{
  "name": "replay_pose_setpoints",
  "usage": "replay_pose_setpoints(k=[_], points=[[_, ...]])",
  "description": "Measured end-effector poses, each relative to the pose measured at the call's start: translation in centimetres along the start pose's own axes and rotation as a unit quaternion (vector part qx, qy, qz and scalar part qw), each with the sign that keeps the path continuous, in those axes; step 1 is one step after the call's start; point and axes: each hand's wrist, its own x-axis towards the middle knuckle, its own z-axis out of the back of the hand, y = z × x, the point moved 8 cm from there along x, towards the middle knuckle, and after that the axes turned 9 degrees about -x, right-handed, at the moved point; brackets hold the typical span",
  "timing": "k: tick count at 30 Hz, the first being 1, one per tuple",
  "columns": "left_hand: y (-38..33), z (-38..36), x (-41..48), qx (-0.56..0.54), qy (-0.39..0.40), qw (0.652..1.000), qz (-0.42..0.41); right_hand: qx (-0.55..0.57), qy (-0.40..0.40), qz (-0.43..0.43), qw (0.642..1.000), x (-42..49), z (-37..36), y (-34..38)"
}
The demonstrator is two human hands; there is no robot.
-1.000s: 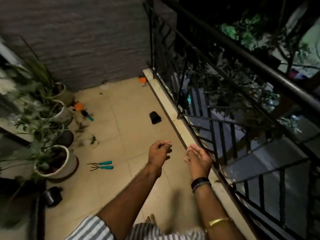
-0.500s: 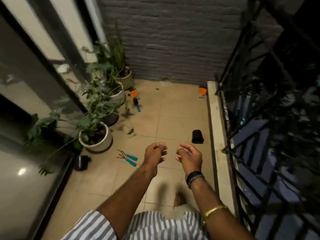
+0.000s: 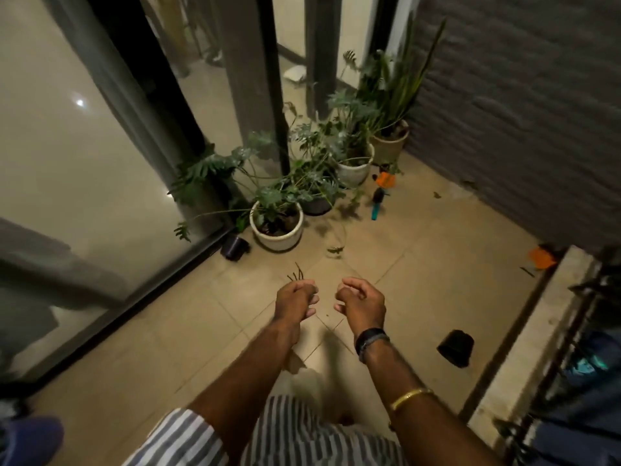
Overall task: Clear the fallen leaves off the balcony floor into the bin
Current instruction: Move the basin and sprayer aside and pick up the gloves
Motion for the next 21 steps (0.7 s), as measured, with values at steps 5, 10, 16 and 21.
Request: replay_pose_setpoints(k=[5,10,16,21], points=[[-1.1,0.6,5.3,-0.002,-0.030,0.999,0.016,-0.051,0.048,-0.024,0.997,5.2,-4.0,0.1],[-0.5,2.0,11.7,0.038,-0.049,0.998,0.028,-0.152,0.071,-0.025,0.986,11.4,-6.5,-2.0],[5.5,2.9,22.1,0.048,-0.108,0.991,0.060,-0.286,0.120,-0.026,0.950,22.3,-11.0,-9.5],[14.6,2.8,34.5,0.032,-0.144,0.985,0.087,-0.368,0.173,-0.043,0.913,32.7,-16.9,-20.6]])
